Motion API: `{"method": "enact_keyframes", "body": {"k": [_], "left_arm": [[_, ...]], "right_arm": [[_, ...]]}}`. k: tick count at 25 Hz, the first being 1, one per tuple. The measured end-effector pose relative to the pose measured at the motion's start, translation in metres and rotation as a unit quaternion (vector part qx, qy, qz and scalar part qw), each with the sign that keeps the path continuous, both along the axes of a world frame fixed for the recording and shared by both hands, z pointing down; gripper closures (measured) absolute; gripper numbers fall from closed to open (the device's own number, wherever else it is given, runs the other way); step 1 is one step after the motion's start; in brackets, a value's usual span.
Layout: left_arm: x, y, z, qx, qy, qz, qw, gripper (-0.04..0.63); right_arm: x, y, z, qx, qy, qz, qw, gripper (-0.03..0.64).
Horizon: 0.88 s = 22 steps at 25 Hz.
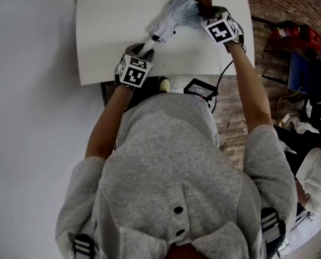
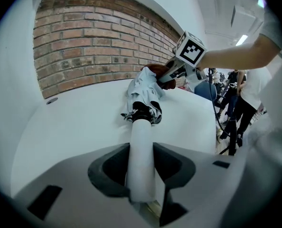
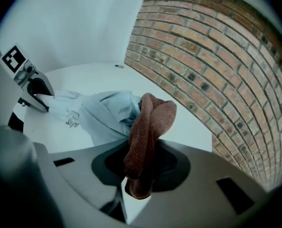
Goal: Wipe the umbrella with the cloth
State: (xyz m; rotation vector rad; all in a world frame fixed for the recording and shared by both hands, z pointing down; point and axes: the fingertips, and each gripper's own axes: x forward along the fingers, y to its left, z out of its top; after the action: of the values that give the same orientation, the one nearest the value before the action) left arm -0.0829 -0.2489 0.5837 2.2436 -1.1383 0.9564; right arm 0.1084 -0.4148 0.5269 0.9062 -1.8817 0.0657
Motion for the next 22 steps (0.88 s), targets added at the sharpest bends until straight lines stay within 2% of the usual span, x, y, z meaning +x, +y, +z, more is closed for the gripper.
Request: {"method": "enact_keyframes", "body": {"k": [9, 22], "left_arm": [[0.001, 0.000, 0.005, -0.002, -0.002, 0.000, 1.0000, 0.440], [0.000, -0.001, 0.012, -0.002, 0.000, -0.001, 1.0000, 0.440]], "right_arm": [[-0.018, 0.029, 0.001, 0.004, -0.015, -0.021, 1.000, 0.518], [-0.070, 0.072, 0.021, -0.027, -0.027, -0.071, 0.997, 0.518]]}}
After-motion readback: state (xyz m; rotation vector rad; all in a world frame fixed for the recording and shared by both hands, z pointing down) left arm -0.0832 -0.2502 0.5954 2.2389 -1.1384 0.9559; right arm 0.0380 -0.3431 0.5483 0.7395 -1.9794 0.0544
